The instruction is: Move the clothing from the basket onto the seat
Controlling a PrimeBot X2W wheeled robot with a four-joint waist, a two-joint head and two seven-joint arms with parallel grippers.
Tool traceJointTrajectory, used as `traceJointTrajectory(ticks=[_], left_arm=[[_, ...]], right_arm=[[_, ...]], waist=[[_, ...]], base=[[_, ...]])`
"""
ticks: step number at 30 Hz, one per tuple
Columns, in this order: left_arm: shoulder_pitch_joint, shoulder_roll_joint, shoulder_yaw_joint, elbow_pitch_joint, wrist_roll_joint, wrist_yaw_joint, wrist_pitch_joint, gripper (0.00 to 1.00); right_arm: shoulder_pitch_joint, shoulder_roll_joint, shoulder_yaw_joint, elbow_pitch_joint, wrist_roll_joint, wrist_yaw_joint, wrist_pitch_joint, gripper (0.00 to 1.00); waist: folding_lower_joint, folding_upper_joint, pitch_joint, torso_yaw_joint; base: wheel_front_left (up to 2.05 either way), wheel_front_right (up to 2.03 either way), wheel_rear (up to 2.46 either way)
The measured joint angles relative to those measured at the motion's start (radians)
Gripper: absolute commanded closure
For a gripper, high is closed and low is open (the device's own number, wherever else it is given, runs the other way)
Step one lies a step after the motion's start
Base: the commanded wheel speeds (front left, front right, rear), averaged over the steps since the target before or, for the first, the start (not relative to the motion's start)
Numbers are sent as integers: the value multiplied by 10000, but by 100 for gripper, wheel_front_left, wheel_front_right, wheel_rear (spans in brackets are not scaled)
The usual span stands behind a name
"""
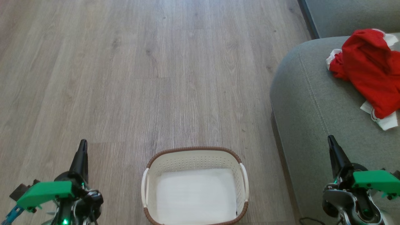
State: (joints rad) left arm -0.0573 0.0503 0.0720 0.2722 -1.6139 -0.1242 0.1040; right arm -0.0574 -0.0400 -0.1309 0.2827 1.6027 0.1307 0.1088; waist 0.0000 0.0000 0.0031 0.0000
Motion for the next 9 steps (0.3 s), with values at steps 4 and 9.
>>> traceJointTrajectory(ticks=[4,9], left_arm=[[0,-4,4,0,0,0,0,100],[0,-8,12,0,0,0,0,100]], right_arm=[[0,0,0,0,0,2,-2,100],[0,0,0,0,0,2,0,100]], waist=[[0,0,0,0],[0,0,0,0]], base=[[0,0,0],[0,0,0]])
